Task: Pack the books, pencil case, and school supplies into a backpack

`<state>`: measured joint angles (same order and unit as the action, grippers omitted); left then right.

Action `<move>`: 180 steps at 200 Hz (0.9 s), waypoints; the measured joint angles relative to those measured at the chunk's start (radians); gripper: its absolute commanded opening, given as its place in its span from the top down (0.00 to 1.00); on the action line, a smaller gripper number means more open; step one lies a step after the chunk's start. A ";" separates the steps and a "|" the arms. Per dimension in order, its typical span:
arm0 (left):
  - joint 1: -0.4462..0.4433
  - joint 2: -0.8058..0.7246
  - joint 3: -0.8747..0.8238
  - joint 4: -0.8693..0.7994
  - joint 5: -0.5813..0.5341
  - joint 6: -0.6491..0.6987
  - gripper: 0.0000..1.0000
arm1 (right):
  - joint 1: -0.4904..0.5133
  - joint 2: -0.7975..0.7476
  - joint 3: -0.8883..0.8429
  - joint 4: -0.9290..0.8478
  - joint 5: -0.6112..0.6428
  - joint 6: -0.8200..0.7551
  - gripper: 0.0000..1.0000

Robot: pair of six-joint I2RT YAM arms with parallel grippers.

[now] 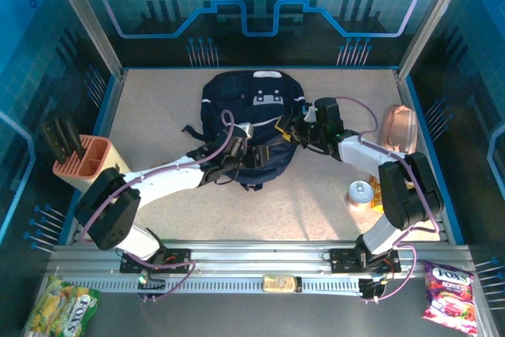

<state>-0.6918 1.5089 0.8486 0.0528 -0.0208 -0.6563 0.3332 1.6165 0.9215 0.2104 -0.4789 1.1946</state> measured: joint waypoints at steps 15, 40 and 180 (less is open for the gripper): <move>0.000 0.005 -0.020 0.006 -0.003 -0.019 0.51 | 0.000 0.000 0.000 0.000 0.000 0.003 0.71; 0.000 0.023 -0.021 0.038 -0.001 -0.038 0.50 | 0.000 0.000 0.000 0.000 0.000 0.003 0.70; 0.000 0.061 -0.021 0.181 0.051 -0.016 0.71 | 0.000 0.000 -0.002 0.031 0.000 0.003 0.70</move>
<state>-0.6918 1.5700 0.8280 0.2340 0.0307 -0.6720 0.3336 1.6165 0.9199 0.2409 -0.4789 1.1973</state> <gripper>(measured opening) 0.301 0.299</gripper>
